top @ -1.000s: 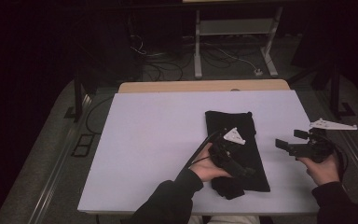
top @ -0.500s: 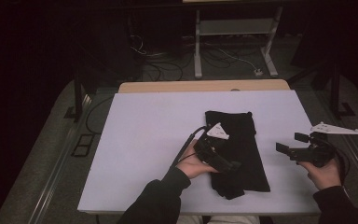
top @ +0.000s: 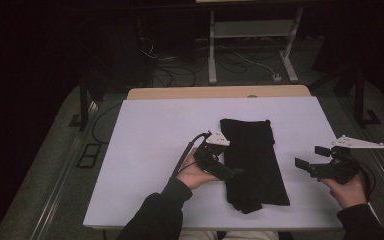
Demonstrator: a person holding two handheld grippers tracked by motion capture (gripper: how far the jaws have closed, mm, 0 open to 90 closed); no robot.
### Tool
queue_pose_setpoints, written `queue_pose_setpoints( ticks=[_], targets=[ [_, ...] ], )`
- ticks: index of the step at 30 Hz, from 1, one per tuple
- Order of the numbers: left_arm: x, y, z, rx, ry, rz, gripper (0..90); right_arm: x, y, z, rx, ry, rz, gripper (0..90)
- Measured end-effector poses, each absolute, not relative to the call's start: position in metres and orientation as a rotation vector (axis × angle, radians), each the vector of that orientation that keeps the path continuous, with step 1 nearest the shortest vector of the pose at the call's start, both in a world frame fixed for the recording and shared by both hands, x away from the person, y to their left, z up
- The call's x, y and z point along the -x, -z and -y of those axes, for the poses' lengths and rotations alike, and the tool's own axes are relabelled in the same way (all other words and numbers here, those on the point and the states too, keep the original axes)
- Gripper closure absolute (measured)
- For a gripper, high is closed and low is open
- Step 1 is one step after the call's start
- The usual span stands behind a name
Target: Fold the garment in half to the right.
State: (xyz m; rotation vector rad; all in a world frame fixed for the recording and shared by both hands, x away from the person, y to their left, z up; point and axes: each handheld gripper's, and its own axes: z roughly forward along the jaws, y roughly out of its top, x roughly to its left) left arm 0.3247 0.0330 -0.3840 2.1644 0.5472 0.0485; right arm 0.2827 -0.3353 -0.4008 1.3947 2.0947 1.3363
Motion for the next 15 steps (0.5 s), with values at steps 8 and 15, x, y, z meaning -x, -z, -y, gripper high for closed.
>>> queue_pose_setpoints(
  ticks=[8, 15],
  targets=[
    [-0.326, 0.384, -0.047, -2.145, -0.059, -0.574, 0.0, -0.277, 0.403, 0.332, -1.373, -1.313, -2.122, 0.0],
    [-0.327, 0.386, -0.068, -2.127, -0.077, -0.615, 0.0, -0.274, 0.404, 0.33, -1.356, -1.318, -2.136, 0.0]
  ],
)
